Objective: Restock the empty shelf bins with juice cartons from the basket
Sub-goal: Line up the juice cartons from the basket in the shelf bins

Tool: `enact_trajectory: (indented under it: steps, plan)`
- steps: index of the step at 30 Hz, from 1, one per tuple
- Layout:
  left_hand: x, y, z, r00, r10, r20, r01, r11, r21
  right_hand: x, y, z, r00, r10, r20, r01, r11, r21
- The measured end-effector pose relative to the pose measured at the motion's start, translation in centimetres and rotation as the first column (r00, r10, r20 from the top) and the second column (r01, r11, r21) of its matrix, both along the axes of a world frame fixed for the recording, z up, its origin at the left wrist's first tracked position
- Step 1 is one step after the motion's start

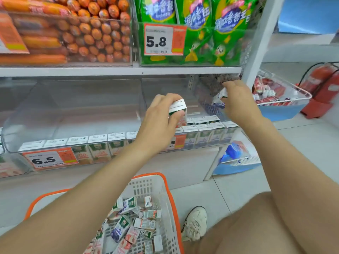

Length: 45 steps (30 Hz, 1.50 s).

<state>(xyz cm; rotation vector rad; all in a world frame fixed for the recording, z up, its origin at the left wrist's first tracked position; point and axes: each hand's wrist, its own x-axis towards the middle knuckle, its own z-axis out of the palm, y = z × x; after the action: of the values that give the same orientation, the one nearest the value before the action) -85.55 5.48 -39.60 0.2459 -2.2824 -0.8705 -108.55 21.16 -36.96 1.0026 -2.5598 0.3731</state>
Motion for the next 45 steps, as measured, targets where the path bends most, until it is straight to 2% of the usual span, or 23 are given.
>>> enact_trajectory:
  steps: [6, 10, 17, 19, 21, 22, 24, 26, 28, 31, 38, 42, 45]
  plan:
    - [-3.8, 1.0, -1.7, 0.997, 0.032, 0.077, -0.034, 0.999, 0.028, -2.6, 1.8, -3.1, 0.996, 0.085, 0.038, -0.092, 0.969, 0.229]
    - [-4.6, 0.8, -2.1, 0.996, 0.037, 0.087, -0.040, 0.998, 0.041, -3.2, 1.5, -3.0, 0.989, 0.146, 0.033, -0.145, 0.871, 0.470]
    - [-4.6, 0.5, -2.2, 0.964, -0.059, 0.260, 0.043, 0.997, 0.067, -3.0, 0.3, -4.0, 0.981, -0.028, 0.194, -0.073, 0.866, 0.495]
    - [-4.4, 0.5, -1.6, 0.964, -0.065, 0.258, 0.041, 0.995, 0.096, -1.6, -0.2, -3.7, 0.982, -0.020, 0.190, -0.054, 0.926, 0.373]
    - [-3.9, 0.5, -1.0, 0.976, -0.071, 0.204, 0.037, 0.985, 0.167, 0.8, -1.2, -3.2, 0.967, 0.090, 0.238, -0.102, 0.994, 0.039]
    - [-3.6, 0.5, -0.7, 0.985, -0.067, 0.160, 0.033, 0.977, 0.209, 2.7, -1.7, -2.6, 0.936, 0.179, 0.304, -0.133, 0.978, -0.163]
    - [-2.7, 0.1, -0.3, 0.997, -0.041, 0.061, 0.022, 0.959, 0.283, 6.6, -2.6, -1.2, 0.767, 0.441, 0.467, -0.157, 0.834, -0.529]
    - [-1.1, -0.5, 0.0, 1.000, -0.024, -0.011, 0.026, 0.925, 0.380, 9.3, -3.3, -0.4, 0.574, 0.624, 0.531, -0.119, 0.705, -0.699]
    - [0.8, -1.2, 0.3, 0.999, -0.034, -0.043, 0.050, 0.872, 0.487, 10.8, -3.7, -0.2, 0.495, 0.693, 0.525, -0.132, 0.657, -0.742]
    - [3.8, -2.3, 0.6, 0.998, -0.053, -0.041, 0.067, 0.828, 0.556, 12.6, -4.7, -0.5, 0.474, 0.701, 0.532, -0.146, 0.659, -0.738]
    - [10.6, -6.2, 1.2, 0.996, -0.072, 0.061, 0.031, 0.859, 0.511, 18.7, -8.5, -1.2, 0.472, 0.685, 0.556, -0.171, 0.689, -0.704]
    - [15.2, -9.3, 1.6, 0.994, -0.079, 0.071, 0.039, 0.892, 0.451, 22.2, -11.6, -1.2, 0.476, 0.699, 0.534, -0.245, 0.689, -0.682]
    - [18.7, -12.2, 2.3, 0.992, -0.106, 0.071, 0.066, 0.902, 0.426, 25.2, -14.7, -0.5, 0.434, 0.740, 0.513, -0.320, 0.659, -0.680]
